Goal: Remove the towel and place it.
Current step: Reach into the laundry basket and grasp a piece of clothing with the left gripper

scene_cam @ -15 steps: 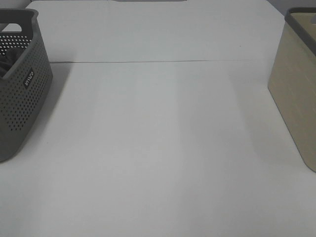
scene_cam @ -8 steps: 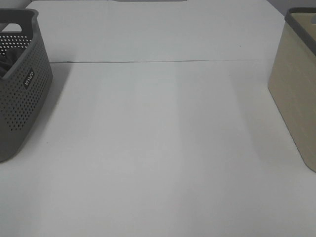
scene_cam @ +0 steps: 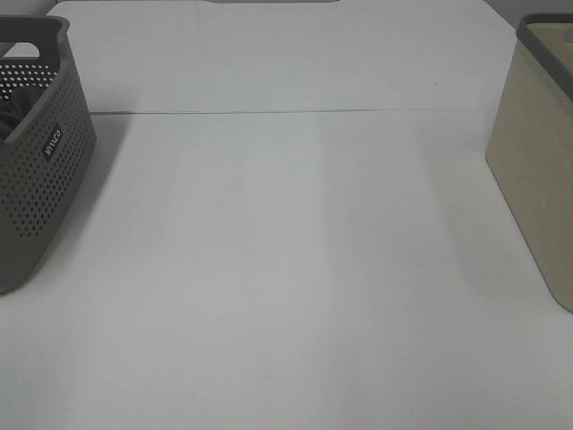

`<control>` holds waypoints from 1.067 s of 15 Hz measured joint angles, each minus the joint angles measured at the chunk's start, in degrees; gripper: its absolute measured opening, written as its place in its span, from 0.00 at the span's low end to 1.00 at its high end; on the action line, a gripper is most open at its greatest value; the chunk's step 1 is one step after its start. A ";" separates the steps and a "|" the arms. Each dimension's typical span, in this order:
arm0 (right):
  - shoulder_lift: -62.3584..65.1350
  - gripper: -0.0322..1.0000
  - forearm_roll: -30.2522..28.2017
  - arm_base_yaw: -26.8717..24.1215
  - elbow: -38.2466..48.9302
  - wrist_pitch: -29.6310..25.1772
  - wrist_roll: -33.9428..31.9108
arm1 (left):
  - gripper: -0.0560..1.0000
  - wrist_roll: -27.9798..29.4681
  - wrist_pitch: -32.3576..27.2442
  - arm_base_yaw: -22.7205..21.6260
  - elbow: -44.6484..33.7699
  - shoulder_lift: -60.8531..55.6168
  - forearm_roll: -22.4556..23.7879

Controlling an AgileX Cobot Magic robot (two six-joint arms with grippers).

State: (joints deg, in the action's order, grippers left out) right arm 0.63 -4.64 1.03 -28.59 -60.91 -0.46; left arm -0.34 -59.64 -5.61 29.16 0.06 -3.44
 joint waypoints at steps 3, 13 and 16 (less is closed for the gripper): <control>0.00 0.76 0.00 0.00 0.00 0.00 0.00 | 0.99 0.00 0.00 0.00 0.00 0.80 0.00; 0.00 0.76 0.00 0.00 0.00 0.00 0.00 | 0.99 0.00 0.00 0.00 0.00 0.92 0.00; 0.00 0.76 0.00 0.00 0.00 0.00 0.00 | 0.99 0.00 0.00 0.00 0.00 0.92 0.00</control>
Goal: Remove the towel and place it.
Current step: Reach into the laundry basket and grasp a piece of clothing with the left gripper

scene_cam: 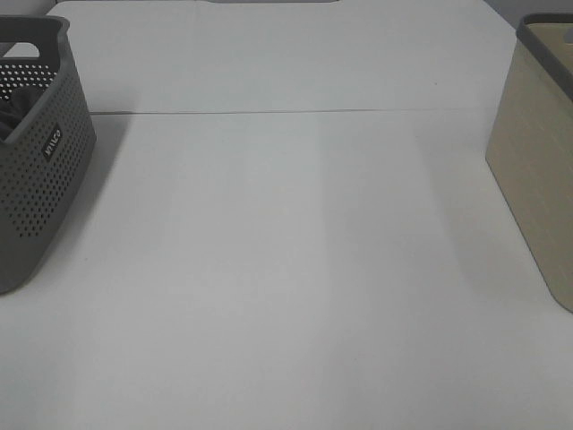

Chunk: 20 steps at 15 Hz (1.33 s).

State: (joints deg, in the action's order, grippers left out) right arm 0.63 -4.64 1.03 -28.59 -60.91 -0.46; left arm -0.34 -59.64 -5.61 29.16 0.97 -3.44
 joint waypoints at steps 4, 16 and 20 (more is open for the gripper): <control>0.00 0.76 0.00 0.00 0.00 0.00 0.00 | 0.99 0.00 0.00 0.00 0.00 0.00 0.00; 0.00 0.76 0.00 0.00 0.00 0.00 0.00 | 0.99 -14.32 -1.09 0.00 10.43 11.57 0.11; 0.00 0.76 0.00 0.00 0.00 0.00 0.00 | 0.99 -41.42 -2.41 0.00 28.42 39.59 0.52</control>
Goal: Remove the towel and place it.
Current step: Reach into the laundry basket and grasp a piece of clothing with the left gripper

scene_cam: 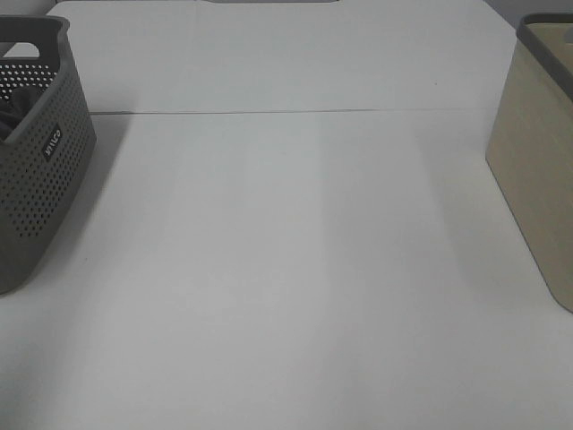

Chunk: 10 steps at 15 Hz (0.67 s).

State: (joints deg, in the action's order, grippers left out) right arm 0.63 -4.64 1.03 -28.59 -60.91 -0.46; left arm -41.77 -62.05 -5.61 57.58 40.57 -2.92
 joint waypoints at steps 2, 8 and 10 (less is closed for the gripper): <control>0.00 0.76 0.00 0.00 0.00 0.00 0.00 | 0.99 -7.73 1.55 0.00 7.28 10.14 1.89; 0.00 0.76 0.00 0.00 0.00 0.00 0.00 | 0.99 -14.95 4.13 0.00 18.39 34.84 14.44; 0.00 0.76 0.00 0.00 0.00 0.00 0.00 | 0.99 -15.30 6.88 0.00 18.39 41.14 19.54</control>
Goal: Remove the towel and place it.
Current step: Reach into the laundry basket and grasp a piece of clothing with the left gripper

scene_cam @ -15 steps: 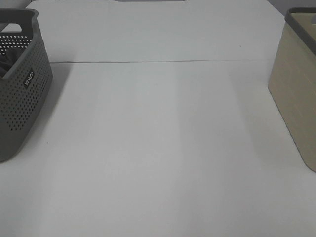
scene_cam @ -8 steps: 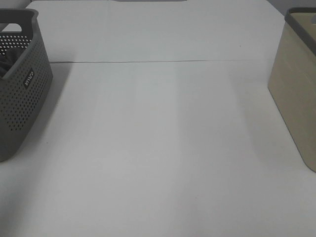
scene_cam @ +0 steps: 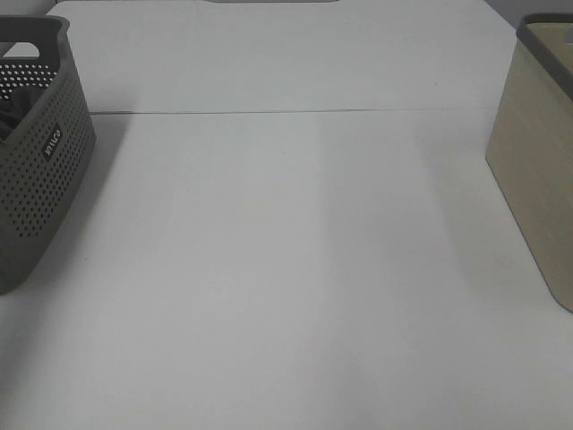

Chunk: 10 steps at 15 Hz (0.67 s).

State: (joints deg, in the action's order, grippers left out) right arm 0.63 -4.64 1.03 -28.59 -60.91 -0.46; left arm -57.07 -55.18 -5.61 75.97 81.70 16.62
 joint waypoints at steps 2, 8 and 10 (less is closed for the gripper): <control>0.00 0.76 0.00 0.00 0.00 0.00 0.00 | 0.99 -0.46 5.21 0.00 0.06 7.45 5.27; 0.00 0.76 0.00 0.00 0.00 0.00 0.00 | 0.99 -3.55 18.96 0.00 0.11 21.77 12.03; 0.00 0.76 0.00 0.00 0.00 0.00 0.00 | 0.99 -2.41 22.75 0.00 0.11 25.38 14.38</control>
State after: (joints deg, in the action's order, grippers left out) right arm 0.63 -4.64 1.03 -28.59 -60.91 -0.46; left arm -59.47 -32.43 -5.61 76.09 107.09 31.00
